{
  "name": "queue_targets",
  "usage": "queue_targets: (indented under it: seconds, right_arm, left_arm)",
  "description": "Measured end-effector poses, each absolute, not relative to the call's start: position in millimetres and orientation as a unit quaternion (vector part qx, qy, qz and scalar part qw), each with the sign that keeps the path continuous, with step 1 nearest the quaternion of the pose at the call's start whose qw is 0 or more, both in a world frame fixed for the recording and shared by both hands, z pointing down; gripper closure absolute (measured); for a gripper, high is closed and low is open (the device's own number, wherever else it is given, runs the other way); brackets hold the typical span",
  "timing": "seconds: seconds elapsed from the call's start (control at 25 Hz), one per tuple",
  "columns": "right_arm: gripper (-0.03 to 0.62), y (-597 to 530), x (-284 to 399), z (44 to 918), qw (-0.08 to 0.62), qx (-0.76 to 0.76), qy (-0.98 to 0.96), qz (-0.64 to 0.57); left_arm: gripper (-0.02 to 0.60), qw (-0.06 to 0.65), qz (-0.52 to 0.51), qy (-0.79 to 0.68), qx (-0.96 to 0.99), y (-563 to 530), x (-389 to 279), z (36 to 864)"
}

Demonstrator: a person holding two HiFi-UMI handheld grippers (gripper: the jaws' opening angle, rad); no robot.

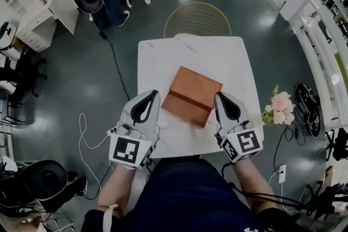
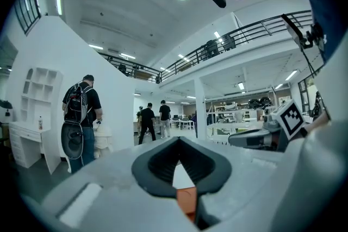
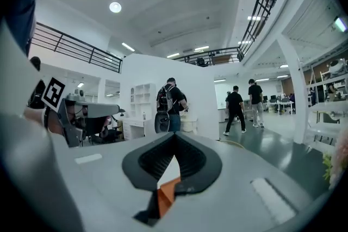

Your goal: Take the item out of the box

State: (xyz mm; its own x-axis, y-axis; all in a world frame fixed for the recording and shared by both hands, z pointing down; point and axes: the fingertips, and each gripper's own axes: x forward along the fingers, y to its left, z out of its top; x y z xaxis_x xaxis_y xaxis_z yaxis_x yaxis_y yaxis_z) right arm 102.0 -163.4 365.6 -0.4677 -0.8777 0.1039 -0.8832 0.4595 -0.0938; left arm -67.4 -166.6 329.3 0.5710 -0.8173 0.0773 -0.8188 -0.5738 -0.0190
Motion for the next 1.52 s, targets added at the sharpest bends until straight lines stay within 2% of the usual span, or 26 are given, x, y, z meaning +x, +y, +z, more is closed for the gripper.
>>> queue_targets:
  seconds: [0.2,0.56,1.52]
  right_arm:
    - [0.592,-163,112,343,0.007,0.532,-0.846,0.018]
    - [0.592,-170,129,309,0.038,0.537,-0.839,-0.084]
    - [0.592,-170,111,337,0.015,0.533,-0.846,0.000]
  left_arm:
    - [0.580,0.001,0.026,-0.479,0.878,-175,-74,322]
    - [0.580,-0.004,0.019,-0.488,0.873,-190,-87,310]
    - [0.580,0.022,0.038,-0.475,0.879,-192,-82,341]
